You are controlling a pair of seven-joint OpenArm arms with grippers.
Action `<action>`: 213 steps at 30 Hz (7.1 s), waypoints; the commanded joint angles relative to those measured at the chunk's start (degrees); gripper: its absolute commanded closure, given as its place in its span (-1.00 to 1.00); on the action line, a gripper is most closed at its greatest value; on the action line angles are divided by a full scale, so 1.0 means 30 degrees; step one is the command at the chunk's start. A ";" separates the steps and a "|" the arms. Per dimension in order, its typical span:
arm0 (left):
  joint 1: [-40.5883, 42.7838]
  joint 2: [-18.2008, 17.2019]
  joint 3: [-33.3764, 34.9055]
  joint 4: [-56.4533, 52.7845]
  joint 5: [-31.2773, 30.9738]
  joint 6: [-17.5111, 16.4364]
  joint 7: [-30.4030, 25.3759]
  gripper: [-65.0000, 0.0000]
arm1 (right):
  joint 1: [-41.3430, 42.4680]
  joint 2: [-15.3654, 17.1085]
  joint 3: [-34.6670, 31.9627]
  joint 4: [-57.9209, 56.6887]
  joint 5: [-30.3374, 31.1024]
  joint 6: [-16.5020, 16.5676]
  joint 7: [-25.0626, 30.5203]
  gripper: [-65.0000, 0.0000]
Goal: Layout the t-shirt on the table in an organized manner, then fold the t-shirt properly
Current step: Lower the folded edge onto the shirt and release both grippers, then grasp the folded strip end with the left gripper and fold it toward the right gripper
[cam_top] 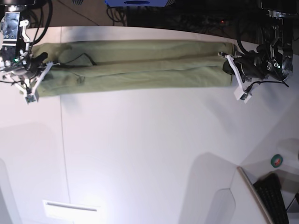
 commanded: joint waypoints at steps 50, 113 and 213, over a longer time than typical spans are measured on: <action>-0.2666 0.3979 -0.1253 -0.7057 0.4316 0.0338 -0.6430 1.00 | 0.1984 -0.1096 0.2448 -0.4851 0.0023 -0.0107 0.1228 1.00; -0.3926 0.3246 -0.6029 -1.0398 0.0770 -0.4498 -0.6020 1.00 | -0.0302 -0.2034 0.2301 0.4731 0.0023 0.0039 -0.1292 1.00; -0.2607 0.4272 0.9619 -0.1226 0.0653 0.8777 -0.9038 1.00 | -0.0331 -0.2063 0.2272 0.4702 0.0023 0.0039 -0.2024 1.00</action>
